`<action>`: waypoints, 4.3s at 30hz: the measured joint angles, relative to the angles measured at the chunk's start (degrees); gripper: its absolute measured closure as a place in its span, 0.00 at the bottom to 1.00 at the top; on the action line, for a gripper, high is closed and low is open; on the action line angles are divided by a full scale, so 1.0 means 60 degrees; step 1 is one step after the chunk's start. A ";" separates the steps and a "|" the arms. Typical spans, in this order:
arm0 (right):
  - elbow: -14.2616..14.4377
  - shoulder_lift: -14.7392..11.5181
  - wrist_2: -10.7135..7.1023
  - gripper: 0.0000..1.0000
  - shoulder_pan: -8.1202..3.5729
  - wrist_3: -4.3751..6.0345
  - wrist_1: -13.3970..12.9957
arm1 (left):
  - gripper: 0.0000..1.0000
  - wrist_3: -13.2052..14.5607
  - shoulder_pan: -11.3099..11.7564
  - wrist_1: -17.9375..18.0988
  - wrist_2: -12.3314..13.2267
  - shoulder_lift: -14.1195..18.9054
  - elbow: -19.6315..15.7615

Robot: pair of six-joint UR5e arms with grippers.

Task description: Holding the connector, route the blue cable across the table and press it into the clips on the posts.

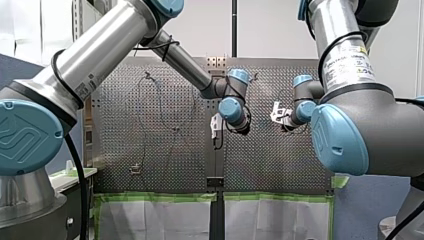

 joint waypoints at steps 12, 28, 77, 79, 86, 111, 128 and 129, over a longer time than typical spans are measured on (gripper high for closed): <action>-0.0029 -0.0002 -0.0086 1.00 0.0000 0.0002 0.0002 | 0.00 -0.0142 -0.0194 -0.0943 -0.0544 -0.0957 0.0959; -0.0034 0.0001 -0.0083 1.00 -0.0006 0.0044 -0.0028 | 0.00 -0.0192 -0.0227 -0.0480 -0.1408 -0.1917 0.2235; -0.0141 -0.0001 -0.0141 1.00 -0.0003 0.0030 0.0011 | 0.00 -0.0415 0.0210 -0.0328 -0.1407 -0.3654 0.5100; -0.0142 -0.0002 -0.0141 1.00 -0.0003 0.0029 0.0011 | 0.00 -0.0424 0.0210 -0.0343 -0.1417 -0.3652 0.5106; -0.0142 -0.0001 -0.0141 1.00 -0.0005 0.0021 0.0011 | 0.80 -0.0421 0.0182 -0.0237 -0.1546 -0.3646 0.5150; -0.0523 -0.0062 -0.0142 1.00 -0.0006 -0.0072 0.0547 | 1.00 -0.1006 0.0158 -0.0222 -0.2021 -0.3386 0.5482; -0.1005 -0.0870 -0.0249 1.00 0.0065 0.0012 0.1083 | 1.00 -0.1060 -0.0021 -0.0851 -0.2435 -0.2636 0.5471; -0.1023 -0.0902 -0.0260 1.00 0.0059 0.0010 0.1112 | 1.00 -0.1060 -0.0038 -0.0858 -0.2460 -0.2590 0.5470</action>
